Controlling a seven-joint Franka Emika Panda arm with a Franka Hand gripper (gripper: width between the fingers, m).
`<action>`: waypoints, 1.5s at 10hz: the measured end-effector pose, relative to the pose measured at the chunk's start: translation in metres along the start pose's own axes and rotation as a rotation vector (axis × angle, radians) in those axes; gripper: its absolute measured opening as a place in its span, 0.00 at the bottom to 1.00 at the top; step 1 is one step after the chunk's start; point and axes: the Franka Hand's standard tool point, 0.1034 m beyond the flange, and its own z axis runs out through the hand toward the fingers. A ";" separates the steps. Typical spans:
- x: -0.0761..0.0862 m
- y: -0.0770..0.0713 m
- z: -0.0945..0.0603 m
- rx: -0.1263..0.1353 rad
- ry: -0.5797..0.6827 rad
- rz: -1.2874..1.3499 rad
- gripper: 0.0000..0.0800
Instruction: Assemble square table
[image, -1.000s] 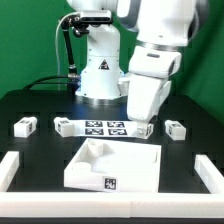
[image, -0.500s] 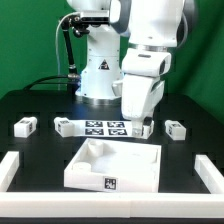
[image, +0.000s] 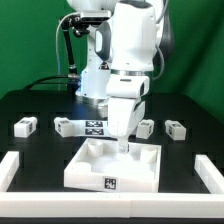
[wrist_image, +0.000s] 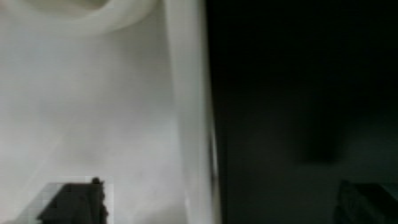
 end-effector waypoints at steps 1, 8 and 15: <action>0.001 -0.001 0.003 0.002 0.000 0.008 0.81; 0.003 -0.002 0.004 0.000 0.003 0.012 0.11; 0.003 -0.002 0.004 0.000 0.003 0.011 0.08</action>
Offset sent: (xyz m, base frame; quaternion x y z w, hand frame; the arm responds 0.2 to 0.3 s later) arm 0.0000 0.0000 0.0000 0.0000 0.0000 0.0000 1.0000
